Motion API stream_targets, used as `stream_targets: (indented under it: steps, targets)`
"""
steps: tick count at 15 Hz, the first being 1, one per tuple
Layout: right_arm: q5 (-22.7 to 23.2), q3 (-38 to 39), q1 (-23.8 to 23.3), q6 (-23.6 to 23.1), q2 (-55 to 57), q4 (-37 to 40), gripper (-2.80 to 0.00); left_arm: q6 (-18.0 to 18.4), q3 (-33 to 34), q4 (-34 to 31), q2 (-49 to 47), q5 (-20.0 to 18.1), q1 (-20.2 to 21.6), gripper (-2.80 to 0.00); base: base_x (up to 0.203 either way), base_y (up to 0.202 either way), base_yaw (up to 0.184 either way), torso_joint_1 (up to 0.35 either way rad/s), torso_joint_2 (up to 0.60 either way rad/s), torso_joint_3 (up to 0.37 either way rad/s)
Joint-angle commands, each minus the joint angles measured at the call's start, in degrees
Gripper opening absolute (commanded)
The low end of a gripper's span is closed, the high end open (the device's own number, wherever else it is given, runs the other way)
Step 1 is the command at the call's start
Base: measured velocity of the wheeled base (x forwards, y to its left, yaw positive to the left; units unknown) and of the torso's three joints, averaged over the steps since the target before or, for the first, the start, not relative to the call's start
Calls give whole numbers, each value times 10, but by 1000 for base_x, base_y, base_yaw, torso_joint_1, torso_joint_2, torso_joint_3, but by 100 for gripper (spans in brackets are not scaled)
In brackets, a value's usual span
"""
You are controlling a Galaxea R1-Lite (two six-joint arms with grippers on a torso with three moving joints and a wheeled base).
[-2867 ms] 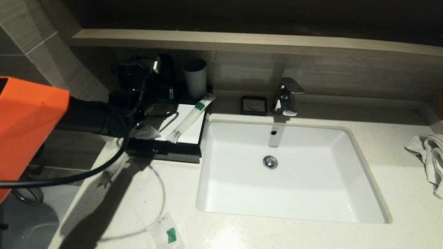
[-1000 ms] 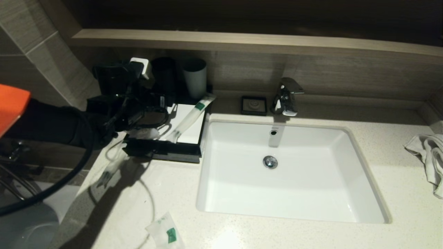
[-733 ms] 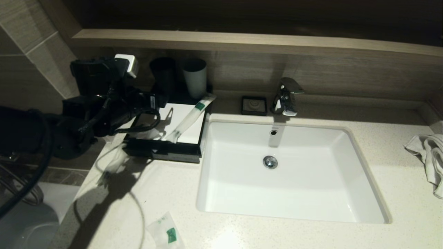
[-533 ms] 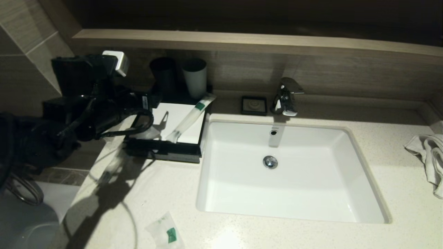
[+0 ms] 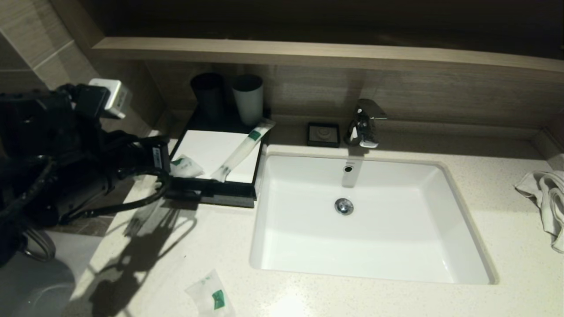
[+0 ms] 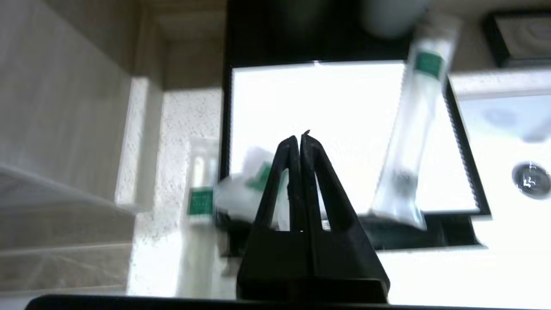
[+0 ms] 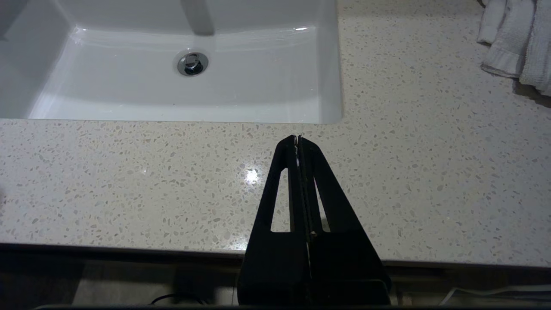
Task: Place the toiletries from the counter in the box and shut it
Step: Open the drawer
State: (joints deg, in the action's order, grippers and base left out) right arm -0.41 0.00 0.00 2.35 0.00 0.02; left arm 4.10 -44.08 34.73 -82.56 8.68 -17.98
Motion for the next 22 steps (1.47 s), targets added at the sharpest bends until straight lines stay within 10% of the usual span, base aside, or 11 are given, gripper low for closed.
stream_targets:
  steps: [1, 22]
  targets:
    - [0, 0, 0, 0, 1, 0, -280, 0, 55, 2, 58, 0, -13, -280, 0, 0, 0, 0, 0, 0]
    - [0, 0, 0, 0, 0, 0, -280, -114, 114, -29, -28, -4, -51, -280, 0, 0, 0, 0, 0, 0]
